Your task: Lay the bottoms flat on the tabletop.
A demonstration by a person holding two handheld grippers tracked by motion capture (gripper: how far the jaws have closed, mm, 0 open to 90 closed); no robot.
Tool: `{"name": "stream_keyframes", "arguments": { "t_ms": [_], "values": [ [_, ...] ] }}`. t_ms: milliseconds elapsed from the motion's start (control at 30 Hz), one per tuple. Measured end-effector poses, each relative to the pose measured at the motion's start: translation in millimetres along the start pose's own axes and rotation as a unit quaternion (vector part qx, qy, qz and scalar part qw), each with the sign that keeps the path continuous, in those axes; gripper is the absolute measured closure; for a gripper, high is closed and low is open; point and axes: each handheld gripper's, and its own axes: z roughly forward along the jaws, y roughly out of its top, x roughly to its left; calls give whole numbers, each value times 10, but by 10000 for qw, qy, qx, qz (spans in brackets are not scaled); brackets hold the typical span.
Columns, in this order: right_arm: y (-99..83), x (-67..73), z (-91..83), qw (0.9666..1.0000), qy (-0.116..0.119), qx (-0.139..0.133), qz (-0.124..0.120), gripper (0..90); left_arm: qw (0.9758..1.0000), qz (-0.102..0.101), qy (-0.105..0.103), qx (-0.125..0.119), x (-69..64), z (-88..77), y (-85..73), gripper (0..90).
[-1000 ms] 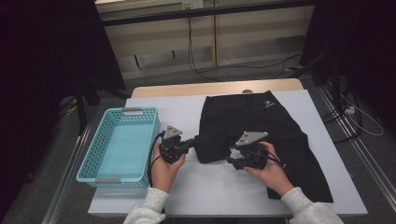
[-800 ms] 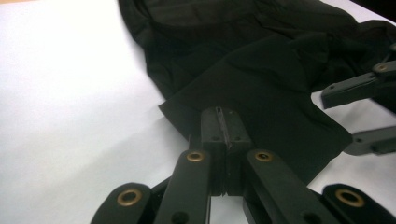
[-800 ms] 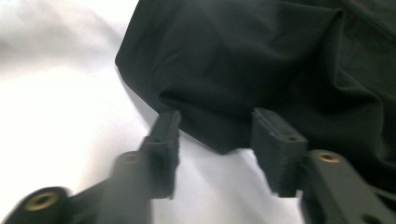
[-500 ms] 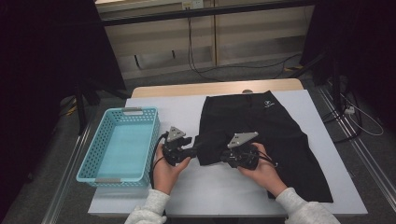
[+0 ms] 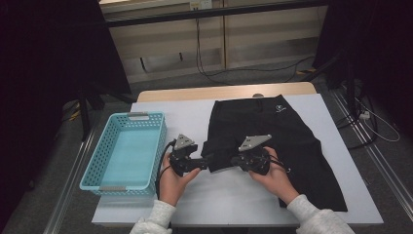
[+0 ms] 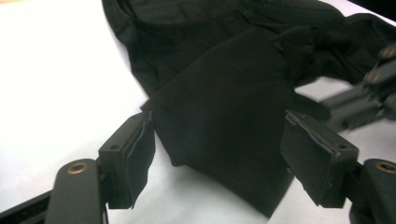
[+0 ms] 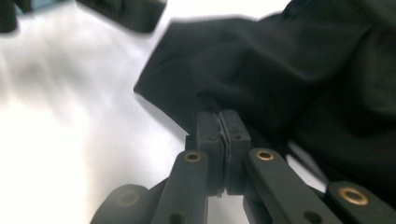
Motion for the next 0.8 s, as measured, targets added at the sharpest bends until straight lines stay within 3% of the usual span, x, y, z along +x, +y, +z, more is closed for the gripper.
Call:
{"name": "stream_keyframes", "arguments": {
  "t_ms": [167, 300, 433, 567, 667, 800],
  "values": [
    [105, -1, -244, 9992, 110, -377, 73, 891, 10000, -54, -37, -30, -4, -34, 11, 253],
    [125, -57, -310, 9979, 119, -572, 264, 891, 10000, -37, -55, -21, -15, -42, 15, 254],
    [101, -150, -219, 9975, 89, -547, 437, 890, 9999, -57, -138, 35, -35, -12, 1, 254],
    [66, -195, -58, 9981, 42, -356, 500, 864, 9996, -89, -220, 148, -48, 19, -23, 258],
    [20, -193, 43, 9993, -165, -106, 305, 823, 9991, -20, -291, 307, -98, 52, -46, 283],
    [6, -219, 49, 9987, -404, -58, 319, 622, 9983, 80, -422, 386, -175, 105, -60, 324]
  ]
}}
